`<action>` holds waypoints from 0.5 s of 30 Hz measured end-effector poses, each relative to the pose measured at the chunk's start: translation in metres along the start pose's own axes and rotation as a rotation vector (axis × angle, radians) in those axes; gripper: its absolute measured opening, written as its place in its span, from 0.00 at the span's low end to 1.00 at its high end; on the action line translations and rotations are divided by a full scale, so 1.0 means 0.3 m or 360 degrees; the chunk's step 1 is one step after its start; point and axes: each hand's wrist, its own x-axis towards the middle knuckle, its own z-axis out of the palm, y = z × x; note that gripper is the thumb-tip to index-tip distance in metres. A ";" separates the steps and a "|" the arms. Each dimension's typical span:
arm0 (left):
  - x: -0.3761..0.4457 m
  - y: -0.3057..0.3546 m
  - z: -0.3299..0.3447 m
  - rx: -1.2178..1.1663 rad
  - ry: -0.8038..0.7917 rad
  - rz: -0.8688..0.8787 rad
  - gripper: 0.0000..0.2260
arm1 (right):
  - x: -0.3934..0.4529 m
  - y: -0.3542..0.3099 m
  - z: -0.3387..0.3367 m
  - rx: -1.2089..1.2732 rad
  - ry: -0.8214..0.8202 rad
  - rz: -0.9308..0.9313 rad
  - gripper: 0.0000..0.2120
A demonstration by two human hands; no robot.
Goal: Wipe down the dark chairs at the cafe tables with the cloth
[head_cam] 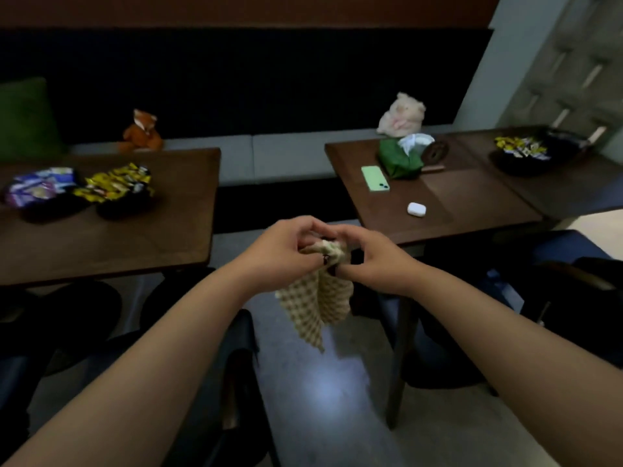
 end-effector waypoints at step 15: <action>-0.501 -0.009 -0.596 0.0390 0.1129 0.0874 0.05 | -0.047 -0.651 0.251 -0.0851 0.1365 -0.0690 0.03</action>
